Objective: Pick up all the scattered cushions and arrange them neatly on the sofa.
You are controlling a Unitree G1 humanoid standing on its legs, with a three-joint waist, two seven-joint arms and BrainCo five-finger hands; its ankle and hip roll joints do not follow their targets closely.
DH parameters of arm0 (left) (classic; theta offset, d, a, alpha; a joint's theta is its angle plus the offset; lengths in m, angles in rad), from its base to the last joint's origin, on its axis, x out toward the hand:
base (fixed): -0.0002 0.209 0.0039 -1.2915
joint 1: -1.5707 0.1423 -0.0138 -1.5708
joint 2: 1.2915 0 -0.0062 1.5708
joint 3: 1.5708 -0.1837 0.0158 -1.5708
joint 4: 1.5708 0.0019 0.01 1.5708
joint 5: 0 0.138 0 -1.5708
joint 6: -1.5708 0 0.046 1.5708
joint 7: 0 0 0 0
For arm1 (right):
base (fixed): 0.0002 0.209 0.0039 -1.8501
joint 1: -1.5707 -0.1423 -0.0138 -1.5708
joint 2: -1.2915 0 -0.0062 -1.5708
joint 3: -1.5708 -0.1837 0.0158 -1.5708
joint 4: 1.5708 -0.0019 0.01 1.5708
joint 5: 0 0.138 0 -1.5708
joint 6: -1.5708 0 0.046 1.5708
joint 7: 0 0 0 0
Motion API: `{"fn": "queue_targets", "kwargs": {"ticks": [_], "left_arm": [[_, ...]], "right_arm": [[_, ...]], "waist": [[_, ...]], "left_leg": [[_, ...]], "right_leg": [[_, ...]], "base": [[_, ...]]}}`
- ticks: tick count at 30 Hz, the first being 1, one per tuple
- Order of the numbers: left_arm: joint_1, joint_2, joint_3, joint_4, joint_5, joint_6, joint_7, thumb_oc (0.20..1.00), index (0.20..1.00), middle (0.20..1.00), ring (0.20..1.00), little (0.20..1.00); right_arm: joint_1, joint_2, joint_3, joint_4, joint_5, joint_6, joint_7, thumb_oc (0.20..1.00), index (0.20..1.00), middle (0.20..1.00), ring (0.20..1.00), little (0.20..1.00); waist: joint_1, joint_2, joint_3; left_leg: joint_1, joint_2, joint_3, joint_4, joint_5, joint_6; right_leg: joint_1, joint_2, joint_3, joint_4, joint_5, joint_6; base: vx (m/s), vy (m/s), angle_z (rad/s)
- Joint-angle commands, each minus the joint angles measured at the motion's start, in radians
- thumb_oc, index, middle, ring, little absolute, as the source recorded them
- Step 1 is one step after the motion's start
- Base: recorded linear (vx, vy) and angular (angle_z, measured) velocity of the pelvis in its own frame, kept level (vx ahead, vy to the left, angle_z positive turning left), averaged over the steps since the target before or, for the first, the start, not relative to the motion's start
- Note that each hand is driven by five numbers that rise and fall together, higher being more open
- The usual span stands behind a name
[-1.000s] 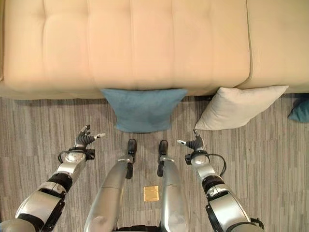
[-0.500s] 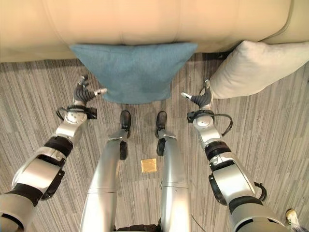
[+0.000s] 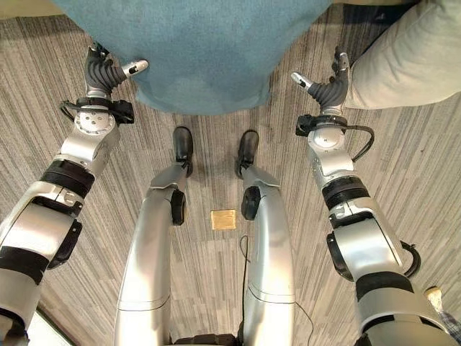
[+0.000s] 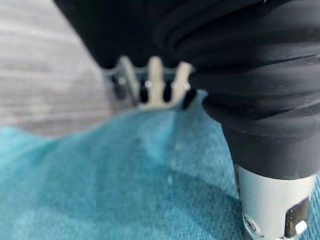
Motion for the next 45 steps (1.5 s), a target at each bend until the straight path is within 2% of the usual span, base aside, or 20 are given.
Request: {"fn": "queue_targets", "kwargs": {"ticks": [1, 9, 16, 18, 19, 20, 21, 22, 25, 30, 33, 34, 36, 37, 40, 45], "left_arm": [[0.057, -0.003, -0.011, -0.024, -0.006, -0.046, 0.009, 1.0, 1.0, 1.0, 1.0, 1.0], [0.002, -0.021, -0.051, -0.085, -0.004, -0.054, 0.03, 1.0, 1.0, 1.0, 1.0, 1.0], [-0.061, -0.104, -0.078, -0.112, -0.029, -0.066, 0.071, 1.0, 1.0, 1.0, 1.0, 1.0], [-0.068, -0.115, -0.078, -0.11, -0.039, -0.07, 0.073, 1.0, 1.0, 1.0, 1.0, 1.0], [-0.07, -0.124, -0.077, -0.111, -0.05, -0.074, 0.073, 1.0, 1.0, 1.0, 1.0, 1.0], [-0.074, -0.134, -0.076, -0.122, -0.068, -0.083, 0.07, 1.0, 1.0, 1.0, 1.0, 1.0], [-0.074, -0.134, -0.075, -0.122, -0.068, -0.083, 0.069, 0.529, 0.529, 0.529, 0.529, 0.529], [-0.076, -0.137, -0.076, -0.131, -0.077, -0.089, 0.066, 0.2, 0.2, 0.2, 0.2, 0.2], [-0.072, -0.128, -0.066, -0.147, -0.091, -0.103, 0.068, 0.2, 0.2, 0.2, 0.2, 0.2], [-0.049, -0.117, -0.052, -0.175, -0.084, -0.112, 0.073, 0.2, 0.2, 0.2, 0.2, 0.2], [0.024, -0.137, -0.008, -0.228, -0.074, -0.125, 0.07, 0.2, 0.2, 0.2, 0.2, 0.2], [0.059, -0.143, 0.004, -0.286, -0.053, -0.132, 0.072, 0.2, 0.2, 0.2, 0.2, 0.2], [0.083, -0.148, 0.013, -0.307, -0.042, -0.135, 0.073, 0.2, 0.2, 0.2, 0.2, 0.2], [0.166, -0.17, 0.05, -0.415, 0.002, -0.147, 0.076, 0.2, 0.2, 0.2, 0.2, 0.2], [0.243, -0.181, 0.088, -0.509, 0.054, -0.156, 0.085, 0.2, 0.2, 0.2, 0.2, 0.2], [0.381, -0.2, 0.111, -0.624, 0.104, -0.161, 0.045, 0.2, 0.2, 0.2, 0.2, 0.2]], "right_arm": [[0.073, -0.008, 0.063, -0.019, 0.045, -0.05, 0.024, 1.0, 1.0, 1.0, 1.0, 1.0], [-0.046, 0.011, 0.166, -0.016, 0.045, -0.041, 0.051, 1.0, 1.0, 1.0, 1.0, 1.0], [-0.137, 0.169, 0.231, 0.005, 0.036, -0.04, 0.037, 1.0, 1.0, 1.0, 1.0, 1.0], [-0.147, 0.187, 0.234, 0.01, 0.038, -0.043, 0.036, 1.0, 1.0, 1.0, 1.0, 1.0], [-0.153, 0.202, 0.236, 0.013, 0.041, -0.044, 0.036, 0.573, 0.573, 0.573, 0.573, 0.573], [-0.165, 0.228, 0.241, 0.011, 0.045, -0.049, 0.04, 0.219, 0.219, 0.219, 0.219, 0.219], [-0.165, 0.229, 0.241, 0.012, 0.045, -0.05, 0.04, 0.2, 0.2, 0.2, 0.2, 0.2], [-0.174, 0.241, 0.249, 0.001, 0.042, -0.057, 0.043, 0.2, 0.2, 0.2, 0.2, 0.2], [-0.177, 0.235, 0.23, -0.046, 0.045, -0.083, 0.033, 0.2, 0.2, 0.2, 0.2, 0.2], [-0.158, 0.2, 0.198, -0.09, 0.017, -0.091, 0.013, 0.2, 0.2, 0.2, 0.2, 0.2], [-0.097, 0.184, 0.145, -0.146, -0.033, -0.094, -0.005, 0.2, 0.2, 0.2, 0.2, 0.2], [-0.06, 0.186, 0.121, -0.19, -0.044, -0.104, -0.009, 0.2, 0.2, 0.2, 0.2, 0.2], [-0.036, 0.187, 0.112, -0.2, -0.058, -0.102, -0.01, 0.2, 0.2, 0.2, 0.2, 0.2], [0.034, 0.191, 0.076, -0.276, -0.087, -0.116, -0.008, 0.2, 0.2, 0.2, 0.2, 0.2], [0.113, 0.196, 0.035, -0.358, -0.11, -0.137, 0.006, 0.2, 0.2, 0.2, 0.2, 0.2], [0.252, 0.202, -0.006, -0.499, -0.164, -0.152, 0.037, 0.2, 0.2, 0.2, 0.2, 0.2]], "waist": [[-0.022, 0.051, -0.131], [0.001, 0.062, -0.103], [0.014, 0.067, -0.085], [0.014, 0.068, -0.085], [0.016, 0.069, -0.087], [0.018, 0.073, -0.095], [0.018, 0.073, -0.095], [0.019, 0.075, -0.103], [0.015, 0.075, -0.124], [0.006, 0.075, -0.144], [-0.001, 0.079, -0.206], [-0.002, 0.085, -0.227], [-0.003, 0.086, -0.228], [-0.006, 0.09, -0.234], [-0.012, 0.092, -0.239], [-0.018, 0.099, -0.247]], "left_leg": [[-0.003, -0.013, -0.05, -0.031, -0.033, 0.008], [-0.026, -0.022, -0.069, 0.016, -0.033, 0.006], [-0.026, -0.029, -0.071, 0.028, -0.032, -0.002], [-0.026, -0.03, -0.07, 0.028, -0.031, -0.003], [-0.026, -0.031, -0.071, 0.028, -0.031, -0.002], [-0.026, -0.032, -0.073, 0.025, -0.031, -0.002], [-0.026, -0.032, -0.073, 0.024, -0.031, -0.002], [-0.026, -0.032, -0.074, 0.023, -0.032, -0.002], [-0.026, -0.032, -0.082, 0.02, -0.032, -0.005], [-0.026, -0.03, -0.084, 0.015, -0.032, -0.008], [-0.025, -0.024, -0.078, -0.023, -0.024, -0.011], [-0.001, -0.02, -0.077, -0.062, -0.017, -0.013], [0.029, -0.019, -0.078, -0.086, -0.015, -0.013], [0.117, -0.015, -0.085, -0.16, -0.003, -0.018], [0.198, -0.012, -0.094, -0.227, 0.006, -0.026], [0.361, -0.001, -0.116, -0.35, 0.03, -0.046]], "right_leg": [[0.026, 0.013, 0.035, -0.059, 0.018, 0.1], [0.015, 0.016, 0.029, -0.029, 0.015, 0.094], [0.015, 0.019, 0.037, -0.006, 0.015, 0.082], [0.015, 0.02, 0.038, -0.004, 0.015, 0.081], [0.015, 0.021, 0.037, -0.005, 0.015, 0.08], [0.015, 0.024, 0.035, -0.007, 0.016, 0.08], [0.015, 0.024, 0.035, -0.007, 0.017, 0.08], [0.015, 0.029, 0.034, -0.008, 0.017, 0.08], [0.015, 0.036, 0.033, -0.017, 0.021, 0.081], [0.015, 0.045, 0.033, -0.023, 0.025, 0.083], [0.016, 0.059, 0.029, -0.057, 0.035, 0.089], [0.042, 0.061, 0.022, -0.089, 0.034, 0.09], [0.068, 0.061, 0.018, -0.108, 0.034, 0.09], [0.152, 0.063, 0.011, -0.163, 0.033, 0.091], [0.23, 0.06, 0.005, -0.224, 0.042, 0.094], [0.387, 0.052, -0.009, -0.33, 0.054, 0.097]], "base": [[0.03, 0.005, 0.04], [0.01, -0.003, 0.03], [0.0, -0.011, 0.01], [0.0, -0.016, 0.01], [0.0, -0.029, 0.04], [0.0, -0.023, 0.04], [0.0, -0.025, 0.04], [0.01, -0.015, 0.04], [0.01, -0.018, 0.03], [0.0, 0.0, 0.0], [-0.01, -0.005, -0.01], [-0.07, -0.005, -0.02], [-0.08, -0.002, 0.0], [-0.09, -0.023, 0.03], [-0.07, -0.024, 0.0], [-0.02, -0.027, 0.04]]}}
